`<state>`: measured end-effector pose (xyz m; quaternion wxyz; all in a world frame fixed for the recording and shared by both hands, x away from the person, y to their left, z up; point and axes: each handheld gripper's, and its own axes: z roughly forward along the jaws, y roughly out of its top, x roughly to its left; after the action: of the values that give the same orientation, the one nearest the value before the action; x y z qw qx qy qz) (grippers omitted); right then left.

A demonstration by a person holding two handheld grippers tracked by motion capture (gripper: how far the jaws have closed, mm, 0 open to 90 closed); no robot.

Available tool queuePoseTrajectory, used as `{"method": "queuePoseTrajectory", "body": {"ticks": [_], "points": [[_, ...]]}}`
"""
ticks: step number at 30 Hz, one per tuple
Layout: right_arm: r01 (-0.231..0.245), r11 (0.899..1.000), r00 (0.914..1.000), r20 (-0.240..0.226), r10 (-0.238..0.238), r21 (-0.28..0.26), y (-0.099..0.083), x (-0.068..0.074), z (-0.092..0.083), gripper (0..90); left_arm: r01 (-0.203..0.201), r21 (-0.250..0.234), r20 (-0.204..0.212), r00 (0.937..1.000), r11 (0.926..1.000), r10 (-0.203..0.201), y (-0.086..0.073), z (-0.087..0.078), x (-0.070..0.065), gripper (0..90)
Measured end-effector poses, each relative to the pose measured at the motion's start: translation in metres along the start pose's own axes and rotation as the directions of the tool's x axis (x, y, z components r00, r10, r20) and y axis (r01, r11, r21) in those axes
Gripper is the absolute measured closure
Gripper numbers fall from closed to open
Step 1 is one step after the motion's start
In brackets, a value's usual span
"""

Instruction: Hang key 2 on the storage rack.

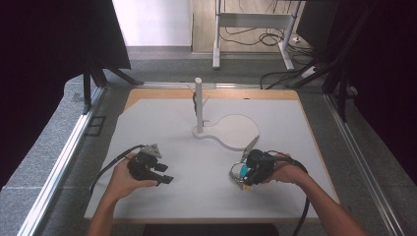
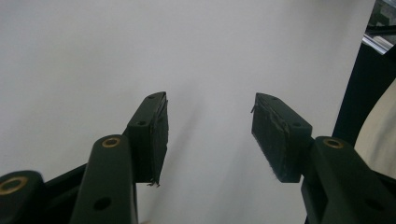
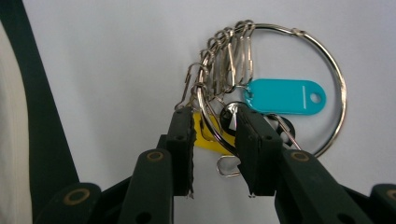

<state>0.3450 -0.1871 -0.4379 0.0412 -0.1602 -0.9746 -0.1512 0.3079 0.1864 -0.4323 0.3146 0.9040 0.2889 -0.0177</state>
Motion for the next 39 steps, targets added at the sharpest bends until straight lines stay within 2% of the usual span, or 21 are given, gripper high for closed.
{"method": "queuePoseTrajectory", "body": {"ticks": [5,11,15,16,22,27,31,33,37,39], "points": [[0.072,0.997,0.9973,-0.019,-0.071,0.038,0.006,0.000,0.002,68.4,-0.003,-0.006,0.009,1.0000,1.0000,0.003,0.000,0.000,0.000,46.3],[0.112,0.989,0.9935,-0.028,-0.110,0.095,0.012,-0.001,0.006,72.4,-0.001,-0.017,0.016,0.9999,0.9999,0.001,0.000,-0.002,0.000,46.3],[0.151,0.980,0.9885,-0.031,-0.148,0.130,0.013,0.001,0.009,73.0,-0.002,-0.028,0.023,0.9997,0.9996,0.003,-0.001,-0.004,0.000,46.3],[0.170,0.974,0.9855,-0.026,-0.168,0.147,0.014,0.002,0.010,73.0,-0.003,-0.029,0.023,0.9997,0.9996,0.003,-0.001,-0.004,0.000,46.3],[0.197,0.965,0.9803,-0.029,-0.195,0.171,0.016,0.004,0.012,73.0,-0.001,-0.036,0.030,0.9995,0.9994,0.002,-0.001,-0.005,0.000,46.4],[0.223,0.952,0.9745,-0.027,-0.223,0.208,0.017,0.007,0.018,78.5,0.001,-0.039,0.033,0.9995,0.9992,0.001,-0.001,-0.005,0.000,46.5],[0.220,0.956,0.9755,-0.040,-0.216,0.196,0.018,0.007,0.015,81.8,0.002,-0.040,0.032,0.9995,0.9992,-0.001,-0.001,-0.006,0.000,46.5],[0.200,0.961,0.9798,-0.041,-0.196,0.190,0.017,0.006,0.014,82.1,0.002,-0.040,0.032,0.9995,0.9992,-0.001,-0.001,-0.006,0.000,46.5],[0.137,0.980,0.9900,-0.055,-0.130,0.143,0.016,0.001,0.006,82.2,0.003,-0.041,0.033,0.9995,0.9992,-0.001,-0.001,-0.006,0.000,46.5],[0.111,0.987,0.9923,-0.066,-0.104,0.115,0.016,-0.002,0.001,82.3,0.004,-0.040,0.033,0.9994,0.9992,-0.003,0.000,-0.006,0.000,46.5]]}}
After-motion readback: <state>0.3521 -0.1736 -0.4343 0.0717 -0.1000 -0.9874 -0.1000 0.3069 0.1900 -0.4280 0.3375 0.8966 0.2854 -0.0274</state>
